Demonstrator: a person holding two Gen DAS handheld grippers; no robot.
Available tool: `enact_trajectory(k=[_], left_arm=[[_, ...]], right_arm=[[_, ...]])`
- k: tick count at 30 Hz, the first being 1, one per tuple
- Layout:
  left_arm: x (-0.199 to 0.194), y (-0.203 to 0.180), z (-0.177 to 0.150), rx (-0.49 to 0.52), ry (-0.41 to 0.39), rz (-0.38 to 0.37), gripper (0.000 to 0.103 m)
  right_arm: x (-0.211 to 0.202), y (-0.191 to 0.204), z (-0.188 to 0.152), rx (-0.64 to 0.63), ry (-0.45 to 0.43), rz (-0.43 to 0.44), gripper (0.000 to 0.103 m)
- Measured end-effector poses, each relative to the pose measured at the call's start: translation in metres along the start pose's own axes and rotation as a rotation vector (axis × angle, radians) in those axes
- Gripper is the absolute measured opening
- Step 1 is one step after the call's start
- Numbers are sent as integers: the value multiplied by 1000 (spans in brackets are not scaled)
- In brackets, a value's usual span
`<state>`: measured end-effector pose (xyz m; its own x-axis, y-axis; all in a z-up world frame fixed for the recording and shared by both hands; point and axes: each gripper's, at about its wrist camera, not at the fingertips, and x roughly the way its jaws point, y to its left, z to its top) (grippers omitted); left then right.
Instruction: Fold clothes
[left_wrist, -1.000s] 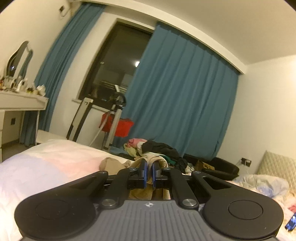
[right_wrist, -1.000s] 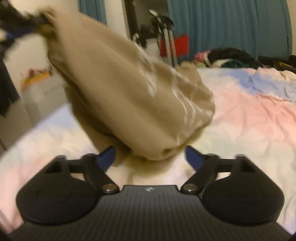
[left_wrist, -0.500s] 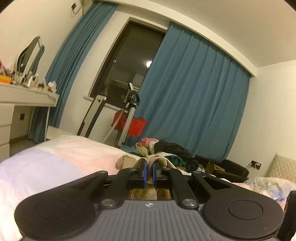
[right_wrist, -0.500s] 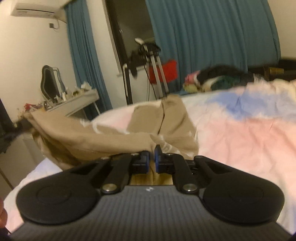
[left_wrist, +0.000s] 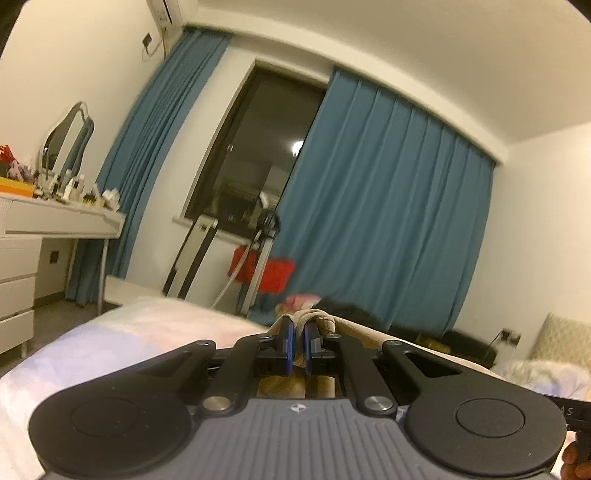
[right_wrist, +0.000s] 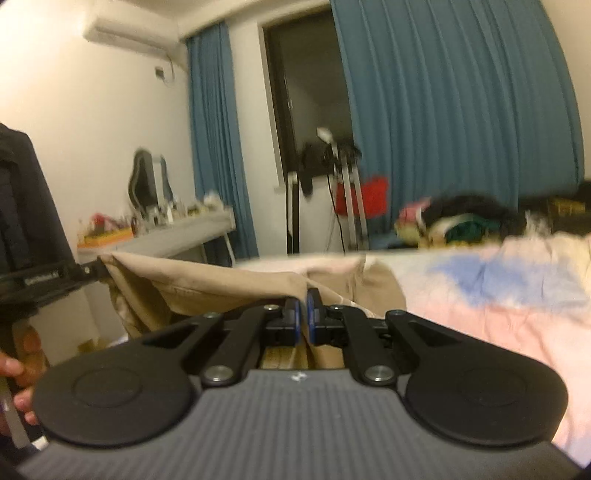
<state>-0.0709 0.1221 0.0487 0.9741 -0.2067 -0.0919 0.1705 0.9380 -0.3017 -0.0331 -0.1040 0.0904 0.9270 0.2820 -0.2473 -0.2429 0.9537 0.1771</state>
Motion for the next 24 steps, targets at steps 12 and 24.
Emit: enact_trajectory(k=[12, 24], left_arm=[[172, 24, -65, 135, 481, 133, 8], [189, 48, -54, 114, 427, 160, 45]], right_arm=[[136, -67, -69, 336, 458, -89, 9], [105, -44, -44, 195, 186, -184, 68]])
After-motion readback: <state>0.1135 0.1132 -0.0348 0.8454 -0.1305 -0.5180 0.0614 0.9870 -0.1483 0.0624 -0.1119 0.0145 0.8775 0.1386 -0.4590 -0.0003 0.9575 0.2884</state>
